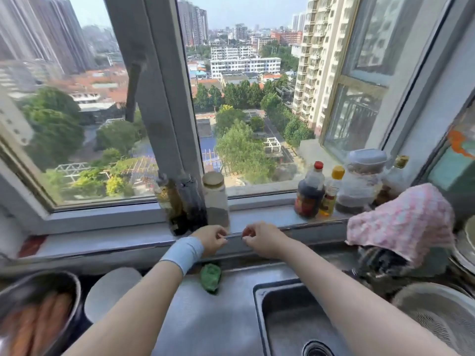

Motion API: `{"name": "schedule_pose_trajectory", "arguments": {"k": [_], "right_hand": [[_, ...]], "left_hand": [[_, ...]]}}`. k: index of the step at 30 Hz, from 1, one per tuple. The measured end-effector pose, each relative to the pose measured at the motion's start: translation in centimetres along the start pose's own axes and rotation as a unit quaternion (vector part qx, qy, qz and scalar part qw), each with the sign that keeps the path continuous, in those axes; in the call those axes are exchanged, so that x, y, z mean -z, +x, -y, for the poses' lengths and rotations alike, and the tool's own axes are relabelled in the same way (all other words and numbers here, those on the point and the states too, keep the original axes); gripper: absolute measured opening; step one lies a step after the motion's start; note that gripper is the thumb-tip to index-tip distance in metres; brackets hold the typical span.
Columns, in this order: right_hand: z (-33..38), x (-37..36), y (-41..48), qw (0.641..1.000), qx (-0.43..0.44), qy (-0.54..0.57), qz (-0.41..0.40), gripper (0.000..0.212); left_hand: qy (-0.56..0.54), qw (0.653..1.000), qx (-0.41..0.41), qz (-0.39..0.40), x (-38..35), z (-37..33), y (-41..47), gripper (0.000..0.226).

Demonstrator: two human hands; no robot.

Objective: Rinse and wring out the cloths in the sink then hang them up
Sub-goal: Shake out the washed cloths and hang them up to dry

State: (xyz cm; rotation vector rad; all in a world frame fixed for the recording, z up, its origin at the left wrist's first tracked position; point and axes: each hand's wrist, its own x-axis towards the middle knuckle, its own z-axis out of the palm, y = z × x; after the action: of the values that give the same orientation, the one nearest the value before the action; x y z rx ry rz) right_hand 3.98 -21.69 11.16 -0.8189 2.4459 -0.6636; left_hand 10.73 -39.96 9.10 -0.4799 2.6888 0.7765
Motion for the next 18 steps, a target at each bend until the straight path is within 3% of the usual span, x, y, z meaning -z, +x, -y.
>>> {"name": "schedule_pose_trajectory", "arguments": {"k": [9, 15, 18], "right_hand": [[-0.9, -14.5, 9.3, 0.971, -0.149, 0.107, 0.151, 0.043], [-2.0, -19.3, 11.0, 0.919, -0.223, 0.299, 0.131, 0.038], [-2.2, -19.9, 11.1, 0.906, -0.235, 0.33, 0.123, 0.039]], "left_hand": [[-0.036, 0.99, 0.119, 0.059, -6.2, 11.5, 4.0, 0.05], [-0.176, 0.966, 0.171, 0.082, -9.3, 13.4, 5.9, 0.064], [-0.228, 0.954, 0.187, 0.058, -9.9, 13.5, 6.2, 0.057]]}}
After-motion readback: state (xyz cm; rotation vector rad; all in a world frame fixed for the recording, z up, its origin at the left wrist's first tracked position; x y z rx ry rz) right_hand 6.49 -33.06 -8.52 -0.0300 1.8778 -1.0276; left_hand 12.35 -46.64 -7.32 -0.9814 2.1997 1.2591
